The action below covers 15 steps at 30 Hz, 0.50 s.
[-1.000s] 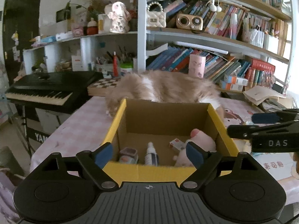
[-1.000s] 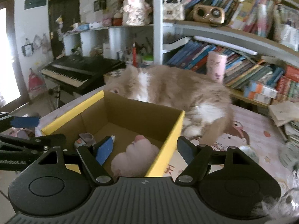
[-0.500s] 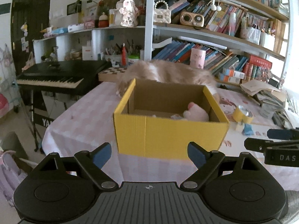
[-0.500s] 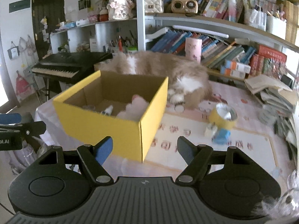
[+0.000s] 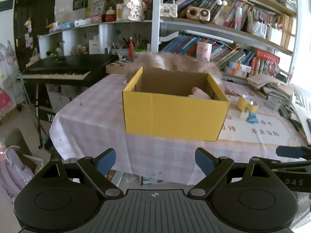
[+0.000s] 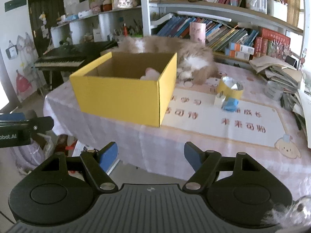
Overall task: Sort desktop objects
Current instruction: 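Withdraw both tools from the yellow box toward the yellow tape roll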
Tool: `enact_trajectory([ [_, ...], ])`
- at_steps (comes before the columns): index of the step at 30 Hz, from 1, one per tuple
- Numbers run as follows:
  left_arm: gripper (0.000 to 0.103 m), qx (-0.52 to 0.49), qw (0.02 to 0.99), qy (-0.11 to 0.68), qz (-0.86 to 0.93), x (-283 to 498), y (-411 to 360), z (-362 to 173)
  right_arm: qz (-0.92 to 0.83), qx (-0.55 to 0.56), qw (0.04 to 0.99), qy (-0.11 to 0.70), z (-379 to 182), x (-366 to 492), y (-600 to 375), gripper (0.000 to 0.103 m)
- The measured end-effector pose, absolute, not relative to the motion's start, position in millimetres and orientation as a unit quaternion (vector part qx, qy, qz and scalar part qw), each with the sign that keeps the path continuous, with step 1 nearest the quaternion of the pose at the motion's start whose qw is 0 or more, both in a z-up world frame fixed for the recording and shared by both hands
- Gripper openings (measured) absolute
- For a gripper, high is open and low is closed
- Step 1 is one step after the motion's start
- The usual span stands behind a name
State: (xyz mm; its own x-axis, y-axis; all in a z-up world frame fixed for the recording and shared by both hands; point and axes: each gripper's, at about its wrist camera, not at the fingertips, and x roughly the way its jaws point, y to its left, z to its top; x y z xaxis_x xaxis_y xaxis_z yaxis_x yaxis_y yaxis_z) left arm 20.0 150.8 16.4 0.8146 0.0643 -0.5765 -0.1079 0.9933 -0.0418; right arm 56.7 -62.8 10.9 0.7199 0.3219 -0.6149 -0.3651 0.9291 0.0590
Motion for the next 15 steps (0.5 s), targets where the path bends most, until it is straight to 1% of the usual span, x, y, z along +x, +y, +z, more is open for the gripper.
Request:
enact_trajectory([
  [15,0.091,-0.042,0.946,0.319,0.023,14.1,143.1,5.9,0.175,-0.057,0.919,0.348,5.3,42.6,-62.2,0.074],
])
